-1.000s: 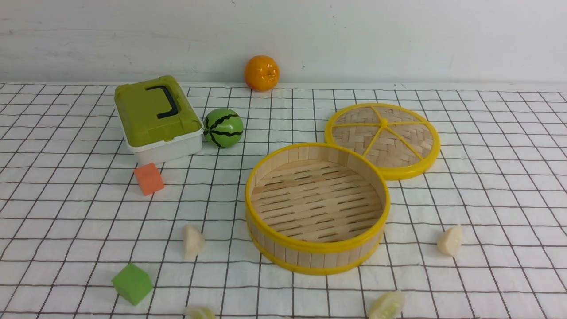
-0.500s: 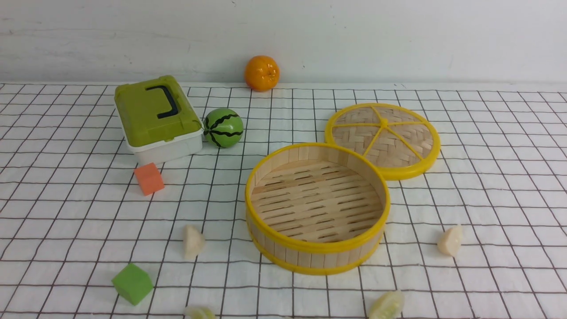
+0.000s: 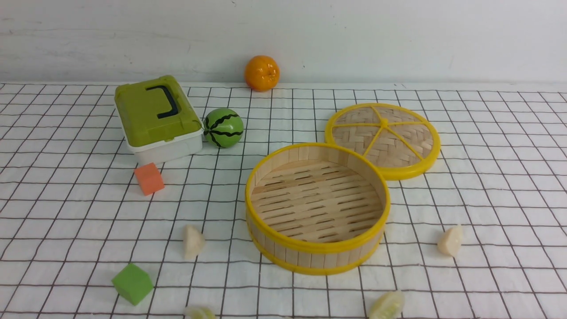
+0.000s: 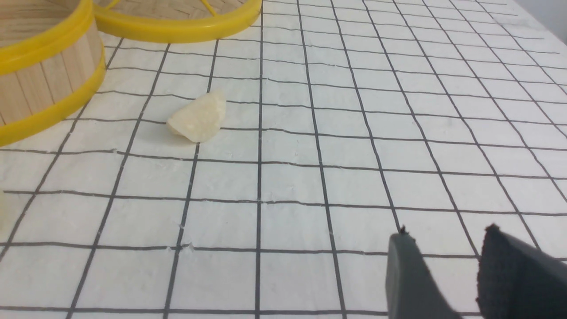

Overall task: Put the dumplings into the steamer on the table with the white tablecloth.
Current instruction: 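Reach for and grasp a dumpling on the table with the left gripper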

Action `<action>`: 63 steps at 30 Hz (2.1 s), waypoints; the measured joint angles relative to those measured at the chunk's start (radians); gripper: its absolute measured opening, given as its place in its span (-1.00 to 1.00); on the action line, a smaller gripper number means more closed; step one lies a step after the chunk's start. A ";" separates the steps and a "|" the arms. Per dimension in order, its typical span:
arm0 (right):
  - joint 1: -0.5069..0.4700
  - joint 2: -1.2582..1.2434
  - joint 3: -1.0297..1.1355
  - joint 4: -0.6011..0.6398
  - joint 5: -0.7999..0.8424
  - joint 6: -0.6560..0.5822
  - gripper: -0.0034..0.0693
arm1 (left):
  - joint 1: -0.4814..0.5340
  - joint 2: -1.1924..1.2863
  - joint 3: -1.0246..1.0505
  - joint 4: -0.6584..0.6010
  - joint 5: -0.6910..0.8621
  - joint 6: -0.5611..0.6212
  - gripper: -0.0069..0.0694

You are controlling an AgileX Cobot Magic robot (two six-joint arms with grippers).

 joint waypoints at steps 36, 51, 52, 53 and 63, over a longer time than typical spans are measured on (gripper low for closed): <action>0.000 0.000 0.008 0.736 0.004 0.219 -0.25 | 0.000 0.000 0.000 -0.743 -0.183 -0.549 -0.19; 0.000 0.000 0.005 0.958 -0.038 0.225 -0.25 | 0.000 0.000 -0.222 -0.806 -0.022 -0.089 -0.20; 0.000 0.000 -0.009 0.958 -0.037 0.195 -0.26 | 0.000 0.021 -0.290 -0.767 0.041 0.003 -0.25; 0.000 0.000 -0.027 0.958 -0.035 0.166 -0.29 | 0.000 0.037 -0.330 -0.747 0.082 0.028 -0.28; 0.000 0.299 -0.407 0.935 0.051 -0.344 -0.96 | -0.050 0.542 -0.831 -0.304 0.578 0.112 -0.85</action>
